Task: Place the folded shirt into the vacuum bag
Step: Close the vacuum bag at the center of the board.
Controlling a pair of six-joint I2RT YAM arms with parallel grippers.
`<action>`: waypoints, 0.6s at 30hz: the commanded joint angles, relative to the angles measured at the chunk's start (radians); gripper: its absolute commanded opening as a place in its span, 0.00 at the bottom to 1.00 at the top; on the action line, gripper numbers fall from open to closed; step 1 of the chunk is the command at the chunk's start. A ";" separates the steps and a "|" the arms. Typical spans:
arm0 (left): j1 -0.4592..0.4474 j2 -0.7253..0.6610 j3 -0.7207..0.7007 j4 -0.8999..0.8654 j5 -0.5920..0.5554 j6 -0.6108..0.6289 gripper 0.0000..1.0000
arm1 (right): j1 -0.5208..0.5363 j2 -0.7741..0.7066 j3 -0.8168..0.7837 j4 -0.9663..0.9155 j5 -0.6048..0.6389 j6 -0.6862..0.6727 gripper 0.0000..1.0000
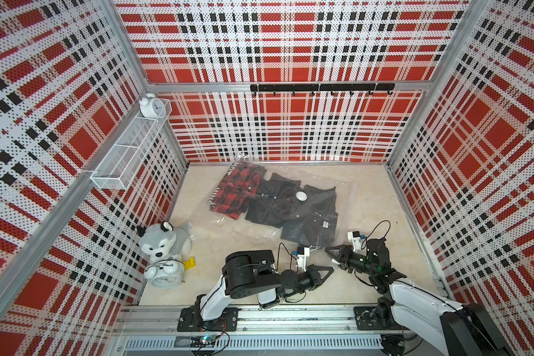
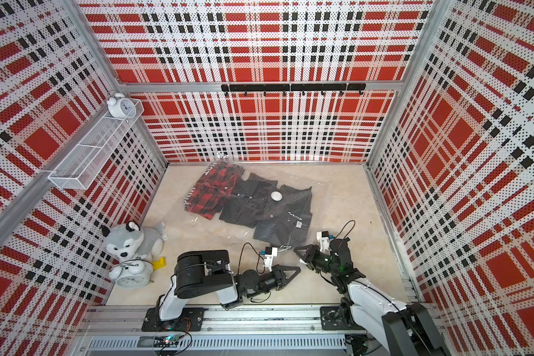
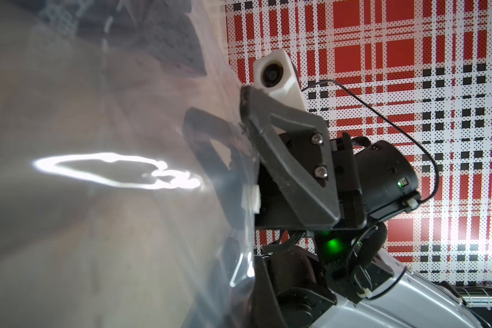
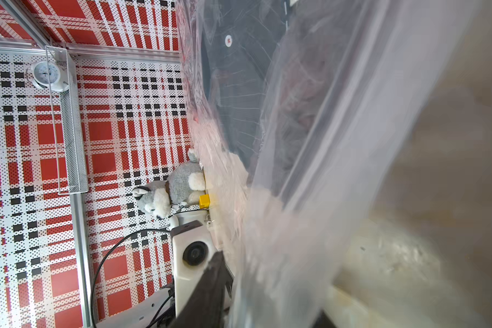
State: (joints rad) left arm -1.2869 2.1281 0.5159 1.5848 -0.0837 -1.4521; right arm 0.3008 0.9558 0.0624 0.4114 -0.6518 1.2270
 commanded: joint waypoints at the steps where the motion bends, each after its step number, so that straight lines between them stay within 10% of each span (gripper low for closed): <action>1: 0.006 0.010 -0.018 0.008 -0.005 0.001 0.01 | -0.007 -0.037 -0.026 -0.023 -0.013 -0.018 0.40; 7: 0.008 0.015 -0.031 0.064 0.008 -0.035 0.00 | -0.015 -0.169 -0.080 -0.104 -0.041 -0.036 0.58; 18: -0.013 0.027 -0.046 0.151 0.048 -0.156 0.00 | -0.021 -0.471 -0.138 -0.338 -0.086 -0.052 0.57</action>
State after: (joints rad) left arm -1.2915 2.1304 0.4904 1.5909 -0.0547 -1.5627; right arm 0.2852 0.5266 0.0078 0.1585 -0.7078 1.1923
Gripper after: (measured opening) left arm 0.046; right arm 0.576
